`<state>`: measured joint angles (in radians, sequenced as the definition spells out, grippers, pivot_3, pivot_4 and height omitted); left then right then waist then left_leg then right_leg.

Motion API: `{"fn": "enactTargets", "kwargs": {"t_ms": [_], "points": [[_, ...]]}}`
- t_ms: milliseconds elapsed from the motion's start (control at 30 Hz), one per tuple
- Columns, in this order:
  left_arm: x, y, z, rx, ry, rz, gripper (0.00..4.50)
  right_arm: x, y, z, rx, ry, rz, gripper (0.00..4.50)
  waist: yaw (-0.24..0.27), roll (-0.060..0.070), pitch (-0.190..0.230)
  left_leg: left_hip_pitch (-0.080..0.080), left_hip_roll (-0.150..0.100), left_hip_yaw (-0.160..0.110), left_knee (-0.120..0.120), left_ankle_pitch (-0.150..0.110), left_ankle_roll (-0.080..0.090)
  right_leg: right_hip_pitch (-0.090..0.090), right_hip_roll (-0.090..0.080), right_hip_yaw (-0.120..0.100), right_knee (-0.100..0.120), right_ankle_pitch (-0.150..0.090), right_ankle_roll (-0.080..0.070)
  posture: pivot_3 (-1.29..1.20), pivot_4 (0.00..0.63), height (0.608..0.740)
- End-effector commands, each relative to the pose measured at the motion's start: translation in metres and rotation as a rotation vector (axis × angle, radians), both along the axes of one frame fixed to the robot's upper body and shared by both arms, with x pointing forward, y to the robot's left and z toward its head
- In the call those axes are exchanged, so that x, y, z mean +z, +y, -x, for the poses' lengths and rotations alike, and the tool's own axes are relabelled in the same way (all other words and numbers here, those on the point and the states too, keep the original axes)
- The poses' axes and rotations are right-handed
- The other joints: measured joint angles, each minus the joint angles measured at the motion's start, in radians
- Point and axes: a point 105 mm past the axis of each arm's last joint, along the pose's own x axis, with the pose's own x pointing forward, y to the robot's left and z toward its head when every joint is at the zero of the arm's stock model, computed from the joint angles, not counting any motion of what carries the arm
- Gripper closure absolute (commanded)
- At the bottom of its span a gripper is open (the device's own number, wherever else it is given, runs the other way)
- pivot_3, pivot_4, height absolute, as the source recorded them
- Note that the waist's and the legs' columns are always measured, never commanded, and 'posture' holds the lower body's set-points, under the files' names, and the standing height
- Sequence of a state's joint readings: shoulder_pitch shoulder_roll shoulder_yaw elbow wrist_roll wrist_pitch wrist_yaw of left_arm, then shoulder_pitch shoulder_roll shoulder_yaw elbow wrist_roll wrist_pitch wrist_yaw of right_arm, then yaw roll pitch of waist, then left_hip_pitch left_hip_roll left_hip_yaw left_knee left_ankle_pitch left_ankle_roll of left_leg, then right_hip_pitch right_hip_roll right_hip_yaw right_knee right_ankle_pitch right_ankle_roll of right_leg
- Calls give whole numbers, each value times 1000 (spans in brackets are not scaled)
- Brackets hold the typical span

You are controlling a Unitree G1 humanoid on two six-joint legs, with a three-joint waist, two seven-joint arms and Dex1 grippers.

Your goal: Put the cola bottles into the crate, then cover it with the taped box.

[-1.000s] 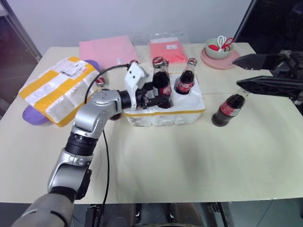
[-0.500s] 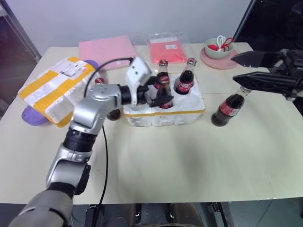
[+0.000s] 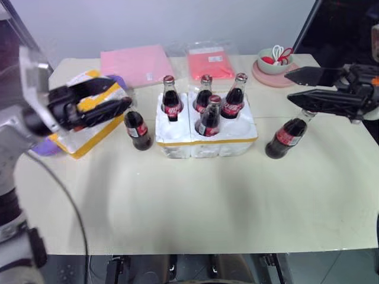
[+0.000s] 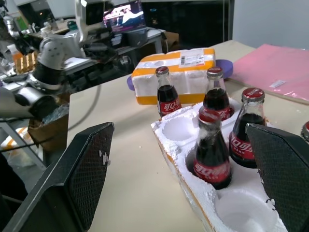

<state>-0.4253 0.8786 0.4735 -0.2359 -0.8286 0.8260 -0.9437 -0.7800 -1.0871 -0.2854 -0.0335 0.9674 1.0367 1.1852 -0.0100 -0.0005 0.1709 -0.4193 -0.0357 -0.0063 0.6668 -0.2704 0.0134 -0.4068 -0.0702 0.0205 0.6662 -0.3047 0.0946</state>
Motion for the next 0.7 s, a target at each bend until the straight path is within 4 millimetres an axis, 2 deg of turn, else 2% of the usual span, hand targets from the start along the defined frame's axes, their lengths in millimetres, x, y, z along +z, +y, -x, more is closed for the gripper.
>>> {"fn": "enactTargets", "kwargs": {"t_ms": [33, 100, 300, 433, 533, 700], "points": [[-13, 28, -3, 163, -61, -143, 55, 12, -1, 5, 6, -53, 7, 0, 1, 0, 0, 0, 0, 0, 0, 0, 0, 0, -1, 0, 0, 0, 0, 0, 150, 740], [-29, 31, -8, 200, -60, -184, 55, 11, -2, 6, 8, -48, 22, 0, 2, 0, 0, 1, -1, 0, 0, 0, 0, 1, -2, 0, -1, 1, -1, 0, 150, 740], [-60, 3, -33, 165, -59, -145, 55, 8, -2, 8, 11, -50, 76, 0, 2, 0, 0, 0, -1, 2, 0, 0, 0, 2, -5, -2, -2, 1, -2, 0, 150, 740], [-75, -7, -49, 175, -52, -139, 55, 10, -2, 5, -12, -68, 100, 0, -4, 0, 0, -1, -1, 3, -2, 0, 1, -1, -5, -3, -1, 2, -1, 0, 150, 740], [-81, -6, -61, 218, -55, -133, 55, 11, -2, 3, -30, -78, 116, 0, -3, 0, 0, -1, -1, 3, -3, 0, 1, -3, -5, -4, -1, 2, -1, 0, 150, 740], [-86, -13, -70, 211, -62, -135, 55, 4, -4, 1, -47, -64, 158, 0, -1, 0, 0, -2, -1, 3, -2, 0, 1, -3, -5, -4, -1, 2, -1, 0, 150, 740]]}}
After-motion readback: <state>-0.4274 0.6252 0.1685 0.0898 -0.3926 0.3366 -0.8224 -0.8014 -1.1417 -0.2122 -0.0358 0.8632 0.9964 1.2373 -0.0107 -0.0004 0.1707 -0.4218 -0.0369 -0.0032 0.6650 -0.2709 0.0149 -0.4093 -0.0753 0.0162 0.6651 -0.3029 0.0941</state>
